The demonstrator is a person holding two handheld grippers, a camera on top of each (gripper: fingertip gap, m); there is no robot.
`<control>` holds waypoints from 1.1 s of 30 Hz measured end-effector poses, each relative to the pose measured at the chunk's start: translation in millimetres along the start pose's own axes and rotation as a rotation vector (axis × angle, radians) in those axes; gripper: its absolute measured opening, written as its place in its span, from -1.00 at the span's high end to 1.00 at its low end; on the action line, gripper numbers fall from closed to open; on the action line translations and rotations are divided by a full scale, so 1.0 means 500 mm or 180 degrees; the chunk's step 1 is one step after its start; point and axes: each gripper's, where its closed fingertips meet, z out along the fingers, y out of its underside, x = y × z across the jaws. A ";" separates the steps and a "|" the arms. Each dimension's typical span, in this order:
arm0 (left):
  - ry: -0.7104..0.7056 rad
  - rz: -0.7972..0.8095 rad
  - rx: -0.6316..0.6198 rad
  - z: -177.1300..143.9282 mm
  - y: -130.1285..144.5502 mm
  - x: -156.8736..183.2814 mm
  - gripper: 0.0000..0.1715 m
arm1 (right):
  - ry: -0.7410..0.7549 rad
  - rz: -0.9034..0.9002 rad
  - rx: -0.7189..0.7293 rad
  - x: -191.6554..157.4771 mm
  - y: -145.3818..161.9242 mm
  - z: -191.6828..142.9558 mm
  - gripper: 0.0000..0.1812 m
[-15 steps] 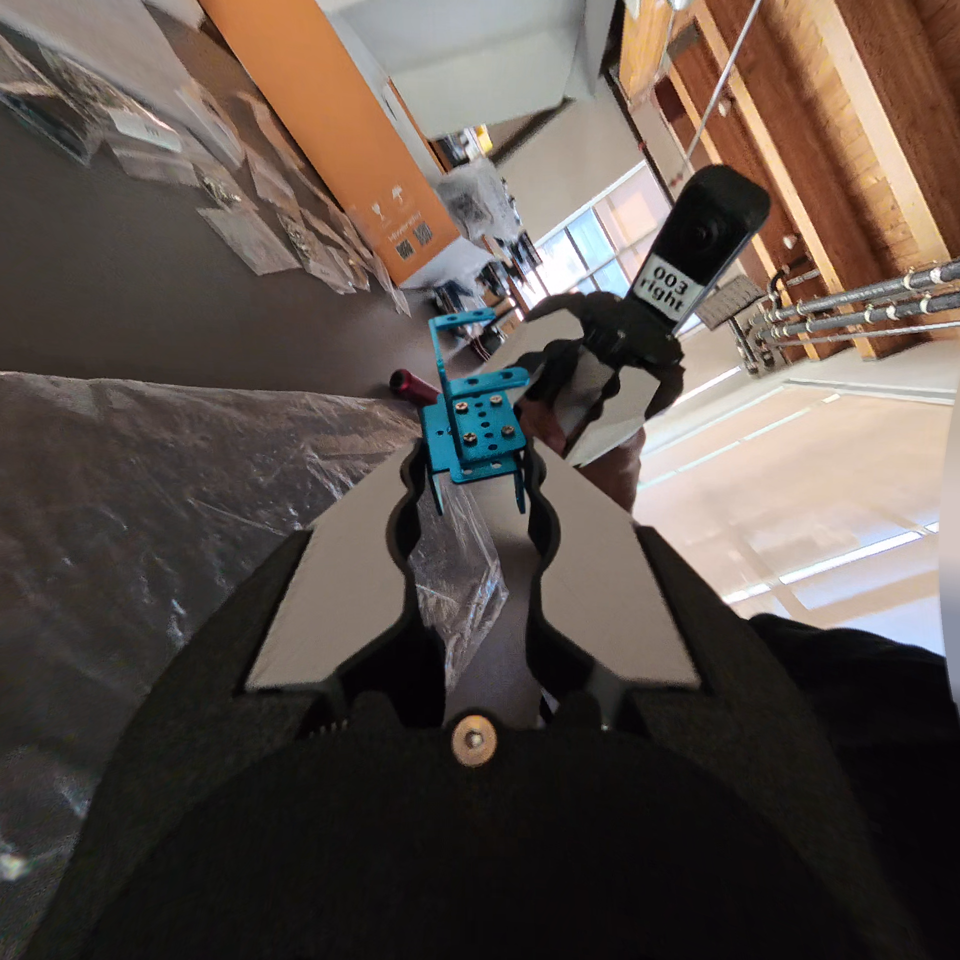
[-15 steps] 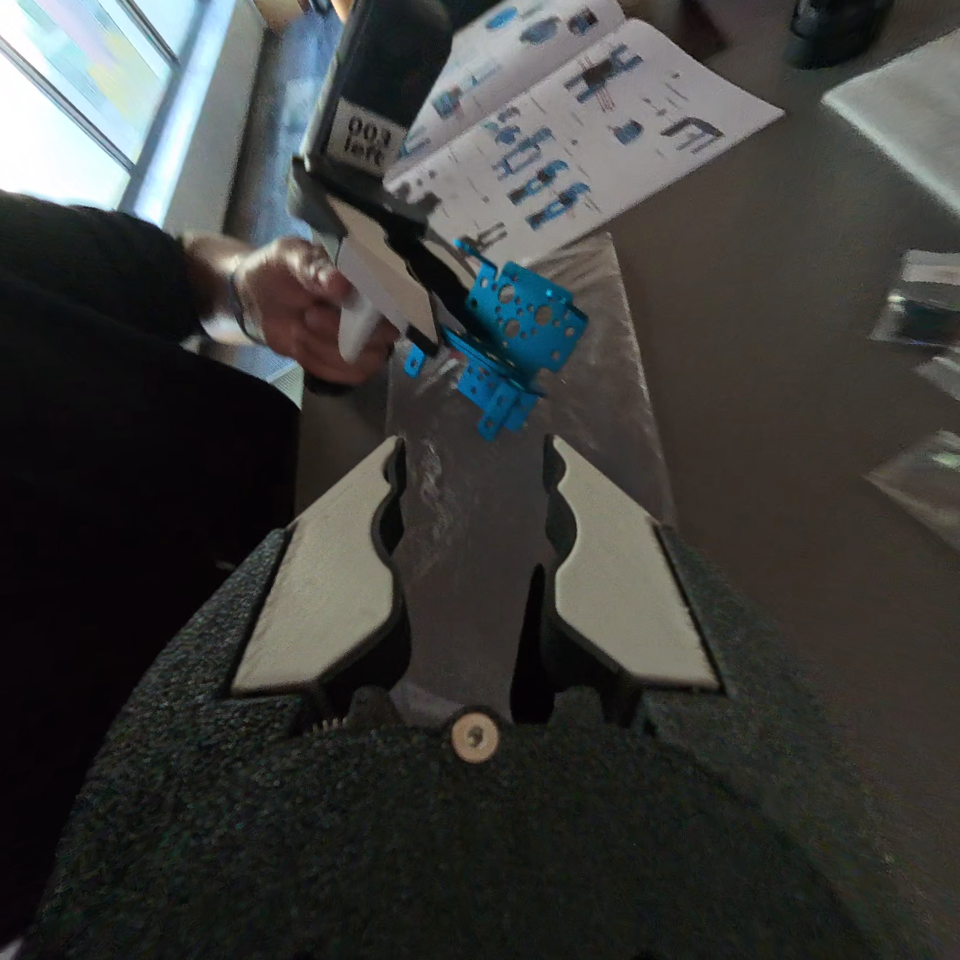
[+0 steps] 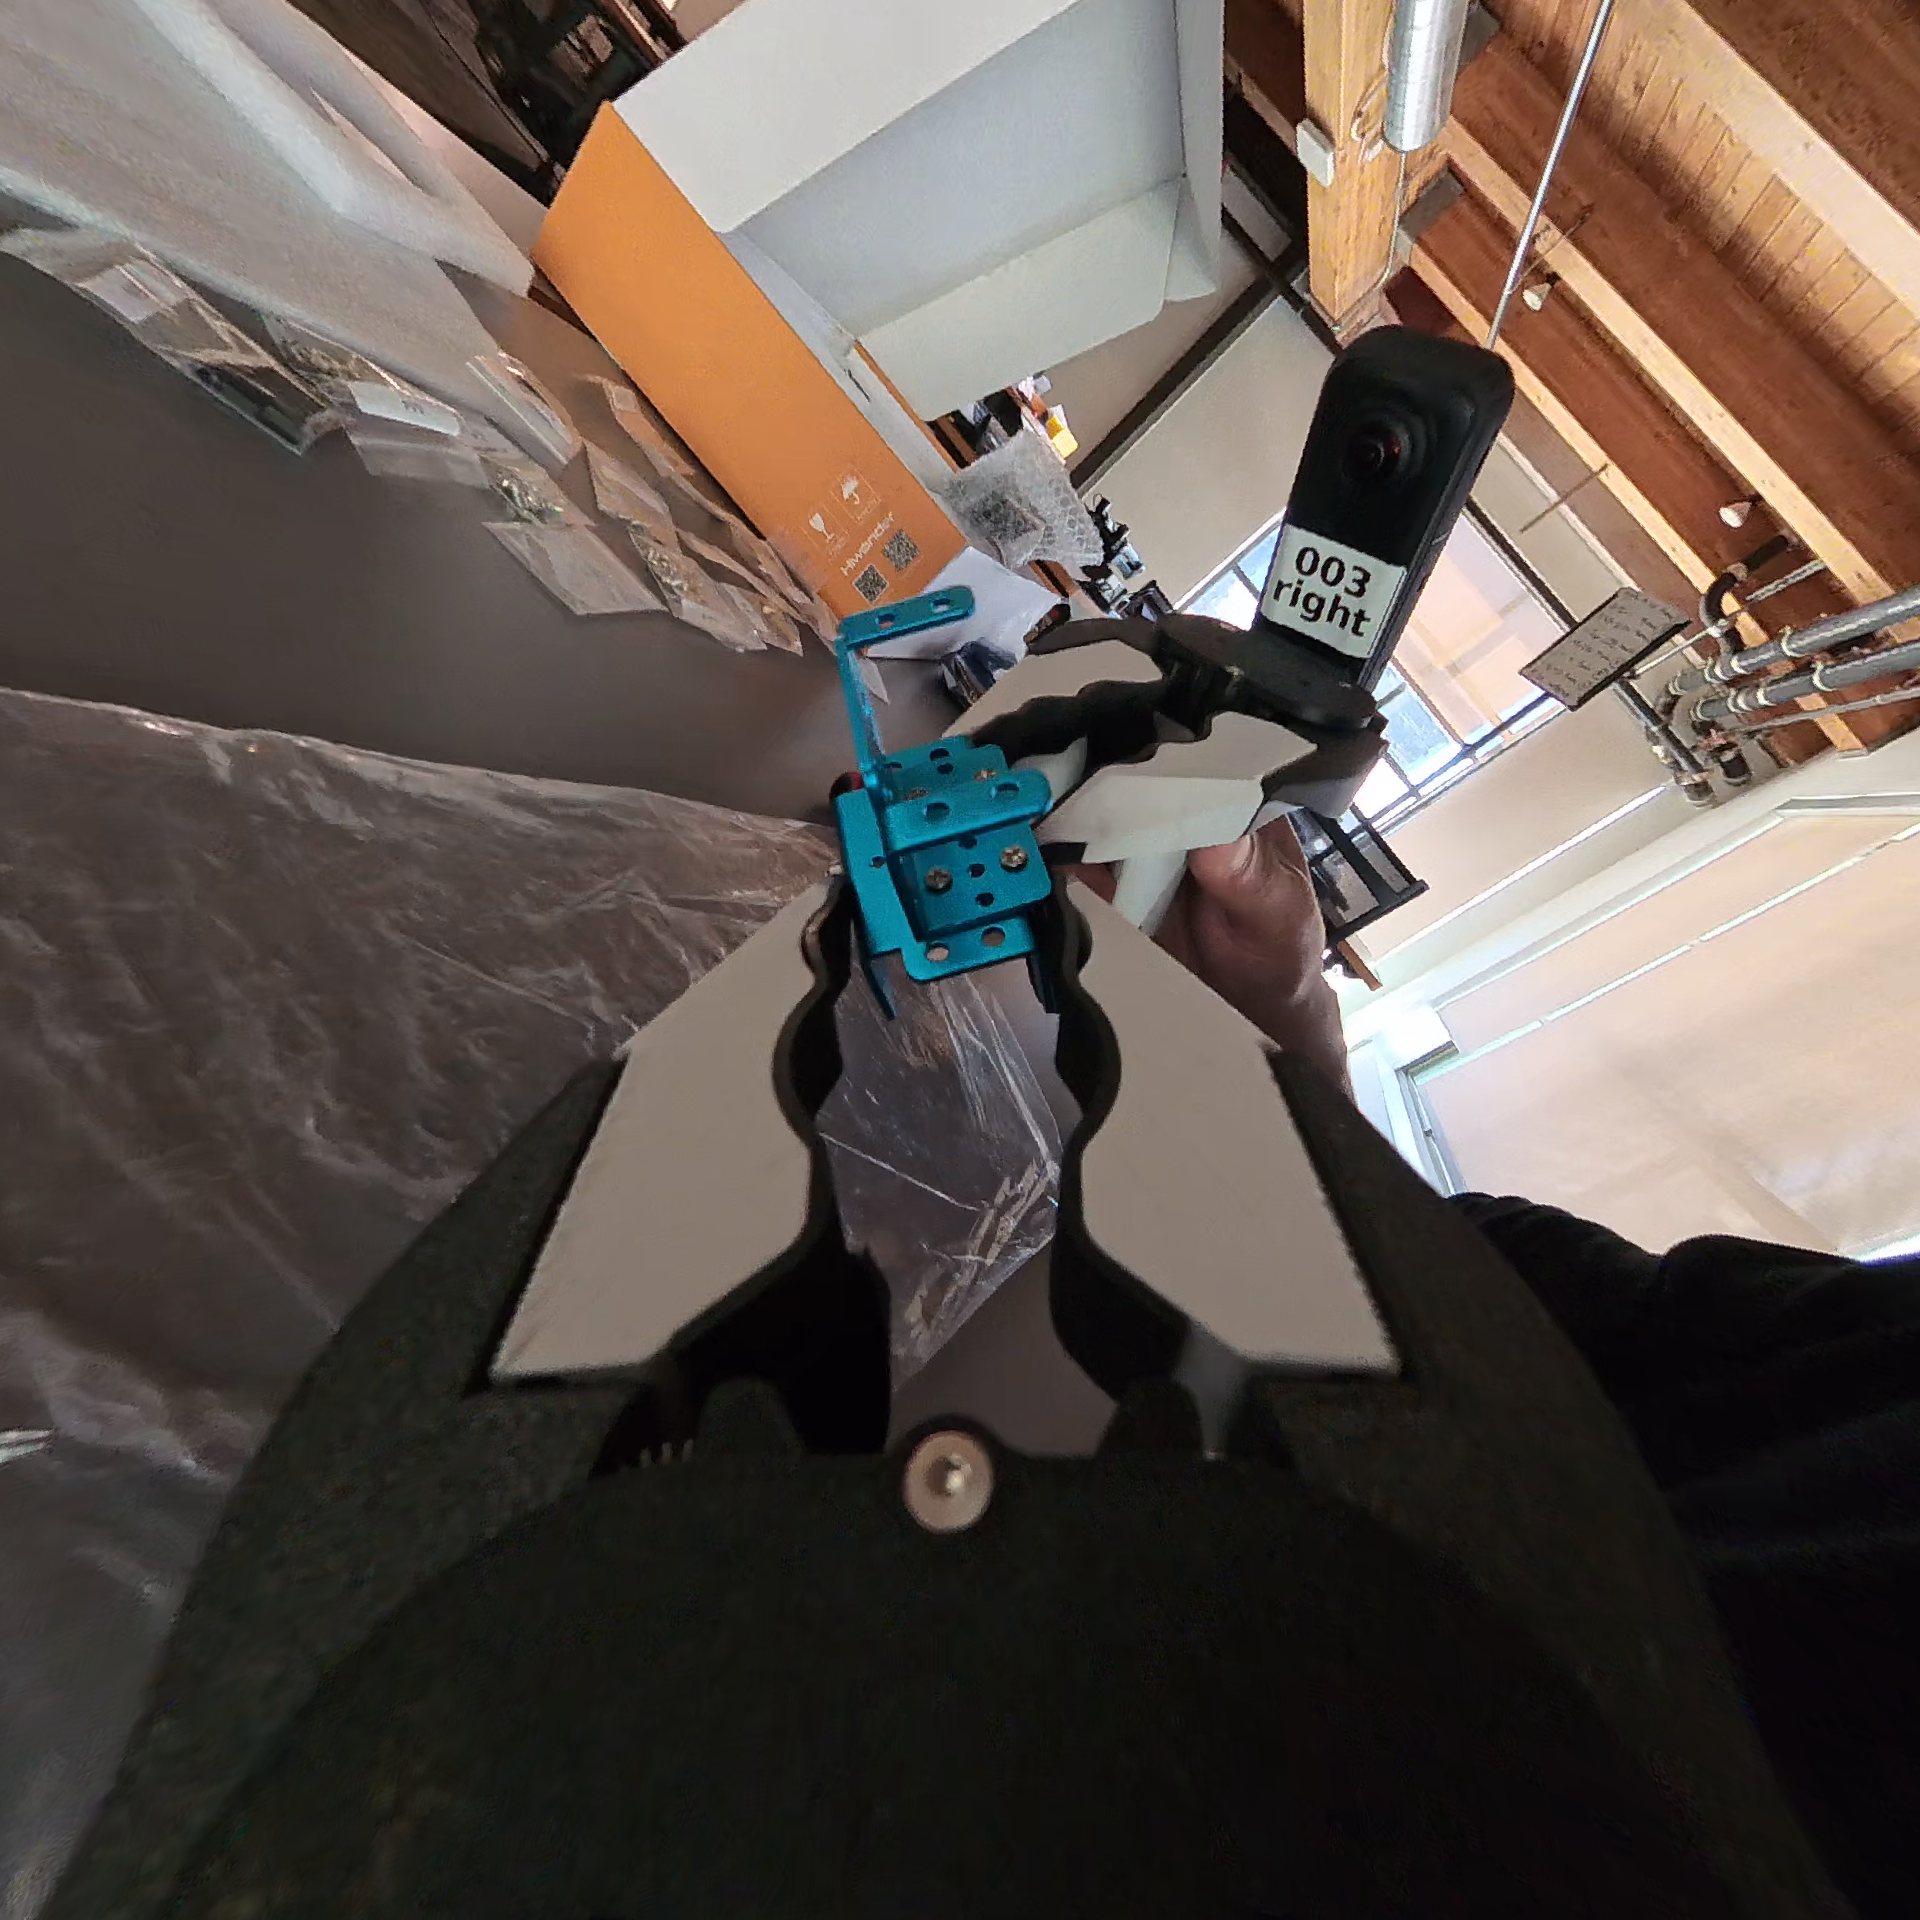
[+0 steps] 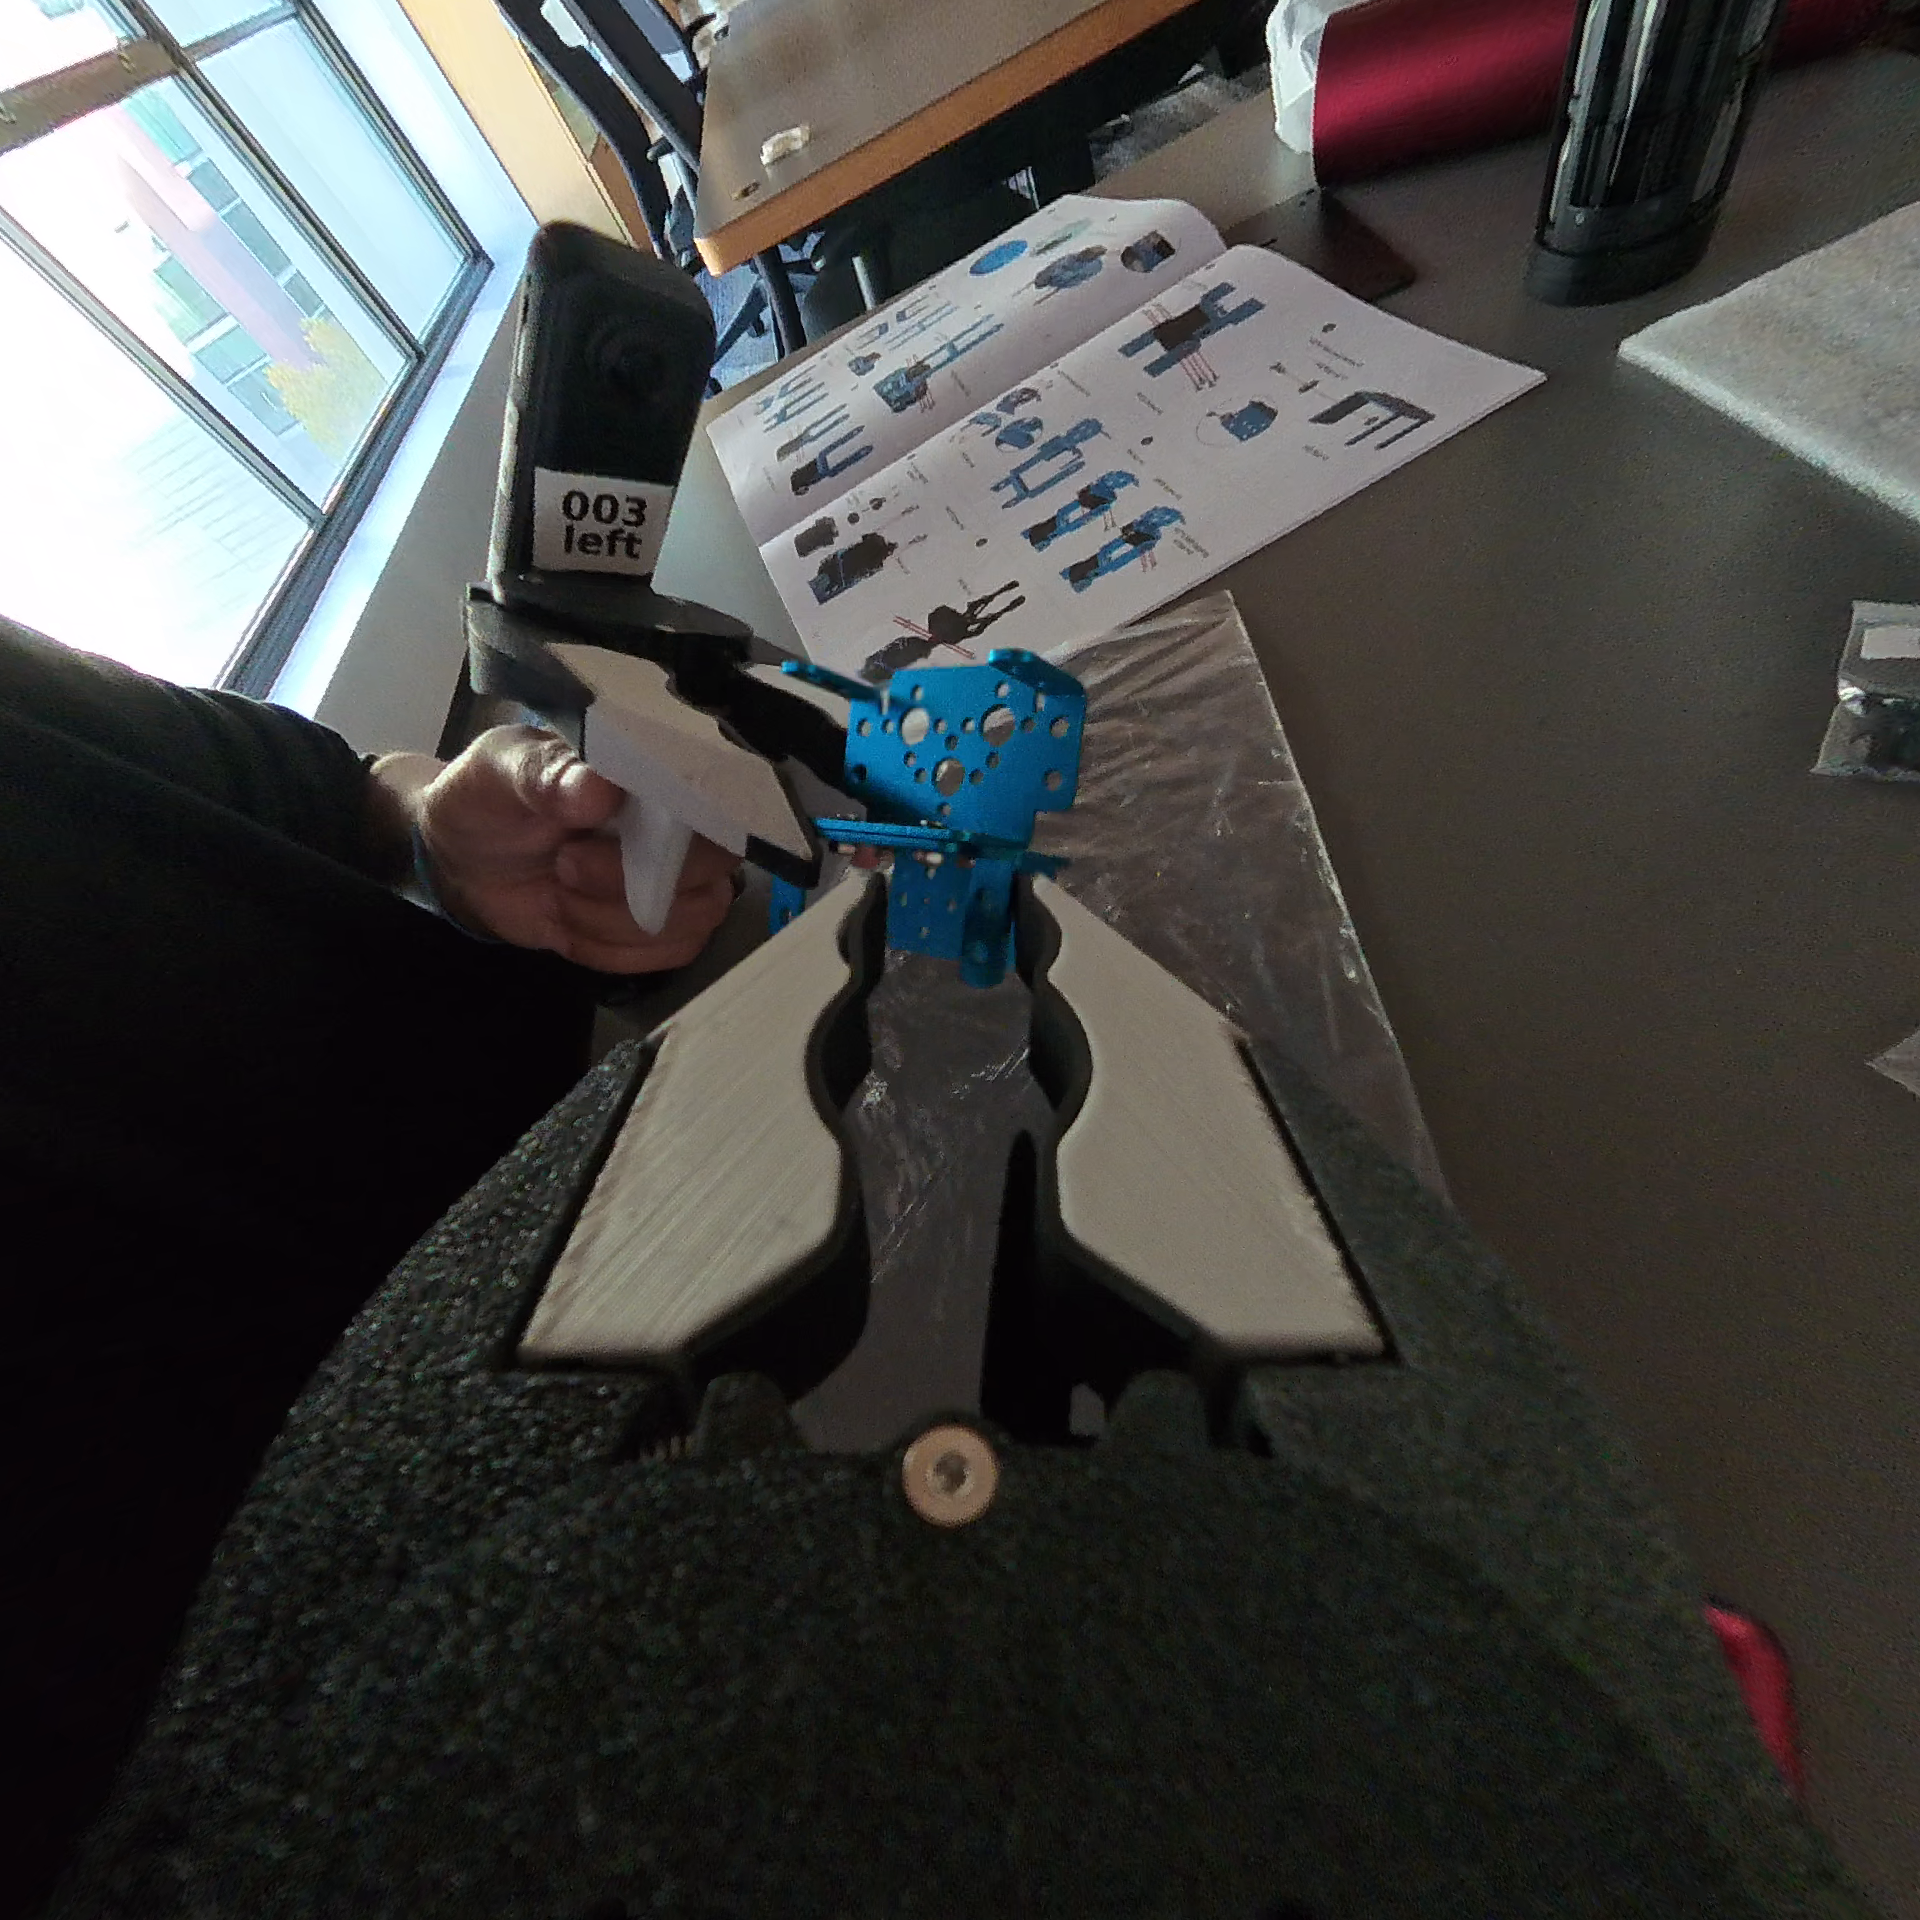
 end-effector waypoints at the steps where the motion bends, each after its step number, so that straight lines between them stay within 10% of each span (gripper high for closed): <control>1: -0.0013 0.0021 -0.0014 0.001 0.002 0.000 0.57 | 0.0000 0.0020 0.0004 0.001 0.000 0.000 0.73; 33: -0.0083 0.0340 -0.0110 0.005 0.017 0.011 0.64 | -0.0582 0.0845 0.0139 -0.008 0.005 -0.014 0.87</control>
